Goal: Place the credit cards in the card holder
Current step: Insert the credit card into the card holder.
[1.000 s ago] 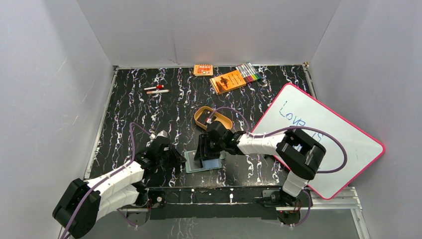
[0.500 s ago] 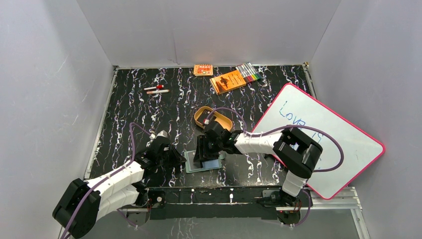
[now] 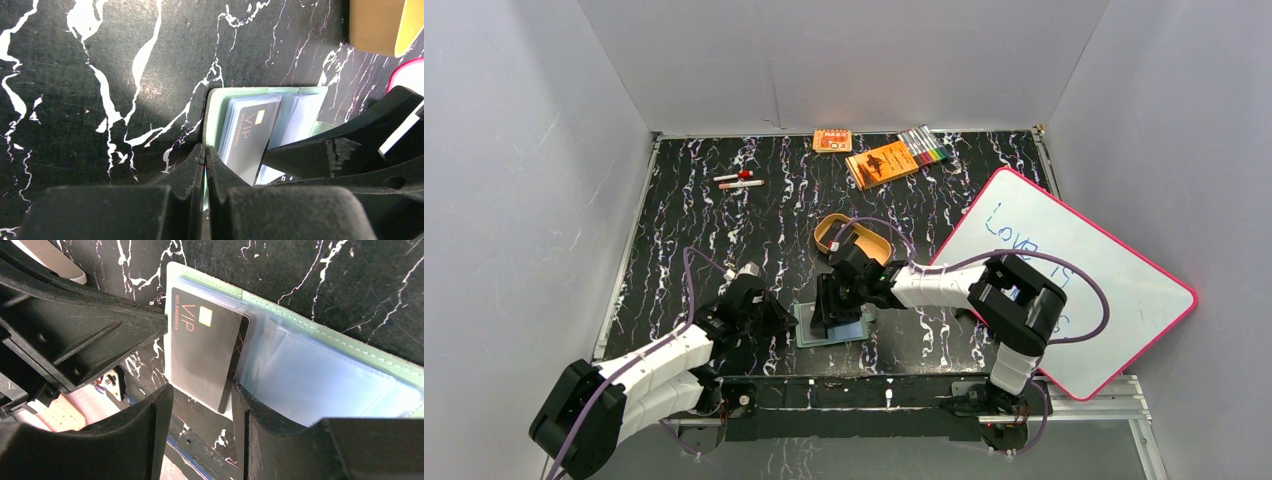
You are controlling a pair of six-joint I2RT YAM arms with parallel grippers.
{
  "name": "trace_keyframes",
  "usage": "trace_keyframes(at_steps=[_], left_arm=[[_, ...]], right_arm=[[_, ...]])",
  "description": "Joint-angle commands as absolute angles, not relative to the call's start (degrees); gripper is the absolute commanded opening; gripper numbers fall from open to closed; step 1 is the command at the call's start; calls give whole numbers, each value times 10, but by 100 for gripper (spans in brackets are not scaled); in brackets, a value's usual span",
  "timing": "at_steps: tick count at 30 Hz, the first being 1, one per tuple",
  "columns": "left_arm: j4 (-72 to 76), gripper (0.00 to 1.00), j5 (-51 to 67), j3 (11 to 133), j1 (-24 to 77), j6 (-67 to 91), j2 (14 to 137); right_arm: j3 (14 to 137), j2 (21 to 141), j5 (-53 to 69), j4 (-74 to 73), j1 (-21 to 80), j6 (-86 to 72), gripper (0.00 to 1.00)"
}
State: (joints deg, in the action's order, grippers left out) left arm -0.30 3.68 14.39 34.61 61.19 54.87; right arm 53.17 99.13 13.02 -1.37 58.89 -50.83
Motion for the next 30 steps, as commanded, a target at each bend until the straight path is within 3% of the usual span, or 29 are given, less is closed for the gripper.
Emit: trace_keyframes(at_steps=[1,11,15,21,26,30], left_arm=[[10,0,46,134,347,615,539],[-82,2,-14,173,346,595,498],[-121,13,-31,204,346,581,481],[-150,41,-29,252,347,566,460],[-144,44,-11,268,346,558,476],[-122,47,-8,264,346,556,485]], right_arm=[[565,1003,149,-5,595,-512,54],[575,940,93,-74,595,-472,58],[583,892,51,-115,589,-443,60],[513,821,42,-67,560,-391,58],[457,759,-14,-22,533,-375,55],[457,740,14,-5,471,-379,54]])
